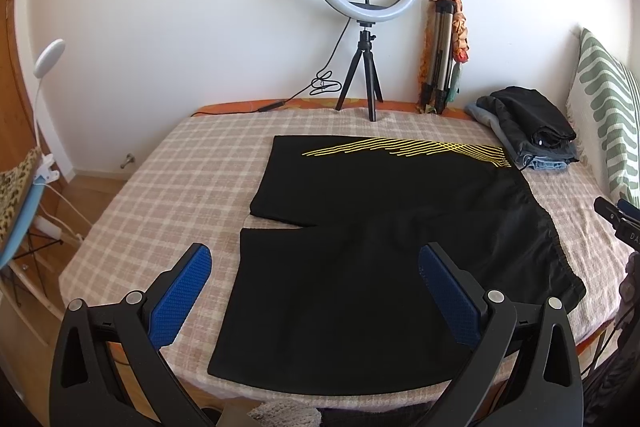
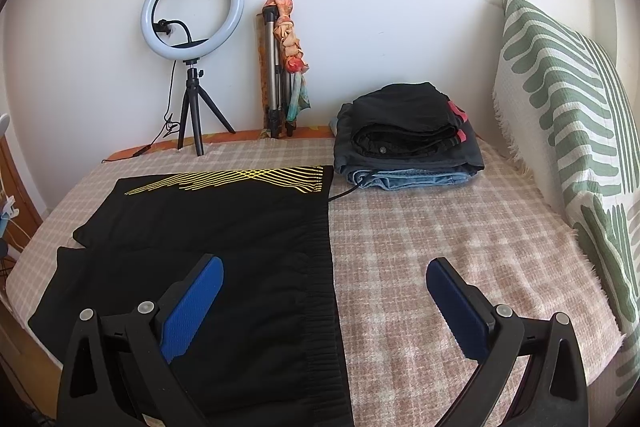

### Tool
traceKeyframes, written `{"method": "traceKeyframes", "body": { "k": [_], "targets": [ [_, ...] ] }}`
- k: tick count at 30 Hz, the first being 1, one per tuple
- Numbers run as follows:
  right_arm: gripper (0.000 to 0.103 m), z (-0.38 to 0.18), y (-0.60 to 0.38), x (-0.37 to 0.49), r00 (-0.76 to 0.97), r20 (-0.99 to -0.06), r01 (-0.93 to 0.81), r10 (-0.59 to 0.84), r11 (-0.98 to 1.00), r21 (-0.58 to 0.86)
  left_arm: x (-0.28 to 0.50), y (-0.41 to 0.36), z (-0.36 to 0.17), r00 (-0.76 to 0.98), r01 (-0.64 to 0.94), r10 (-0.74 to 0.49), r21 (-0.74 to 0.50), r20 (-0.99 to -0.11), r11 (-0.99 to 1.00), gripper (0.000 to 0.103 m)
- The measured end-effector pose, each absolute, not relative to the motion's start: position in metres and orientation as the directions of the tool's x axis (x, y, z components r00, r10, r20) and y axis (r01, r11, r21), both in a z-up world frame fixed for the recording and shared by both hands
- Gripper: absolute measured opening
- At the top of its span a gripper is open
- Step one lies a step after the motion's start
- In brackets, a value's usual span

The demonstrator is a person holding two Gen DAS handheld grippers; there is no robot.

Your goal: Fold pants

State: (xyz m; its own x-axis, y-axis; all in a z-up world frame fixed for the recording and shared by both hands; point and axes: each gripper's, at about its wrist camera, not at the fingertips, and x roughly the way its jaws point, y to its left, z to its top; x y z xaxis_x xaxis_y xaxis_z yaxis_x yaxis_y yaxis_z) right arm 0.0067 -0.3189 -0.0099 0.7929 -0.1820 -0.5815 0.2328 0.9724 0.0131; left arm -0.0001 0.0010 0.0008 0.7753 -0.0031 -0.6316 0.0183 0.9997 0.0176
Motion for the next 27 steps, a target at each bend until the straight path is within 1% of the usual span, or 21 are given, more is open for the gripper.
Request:
{"method": "traceKeyframes", "body": {
  "k": [14, 21, 27],
  "targets": [
    [0.103, -0.011, -0.317, 0.008, 0.792, -0.583, 0.227, -0.179, 0.974, 0.011, -0.001, 0.002, 0.001, 0.781, 0.015, -0.002, 0.016, -0.625, 1.0, 0.103],
    [0.103, -0.012, -0.318, 0.01, 0.792, -0.586, 0.223, -0.171, 0.975, 0.016, 0.001, 0.003, 0.0, 0.767, 0.01, 0.006, 0.021, -0.642, 1.0, 0.103],
    [0.103, -0.009, -0.326, 0.015, 0.802, -0.574, 0.222, -0.163, 0.975, 0.034, 0.005, 0.013, -0.002, 0.768, 0.009, 0.03, 0.059, -0.64, 0.998, 0.103]
  ]
}}
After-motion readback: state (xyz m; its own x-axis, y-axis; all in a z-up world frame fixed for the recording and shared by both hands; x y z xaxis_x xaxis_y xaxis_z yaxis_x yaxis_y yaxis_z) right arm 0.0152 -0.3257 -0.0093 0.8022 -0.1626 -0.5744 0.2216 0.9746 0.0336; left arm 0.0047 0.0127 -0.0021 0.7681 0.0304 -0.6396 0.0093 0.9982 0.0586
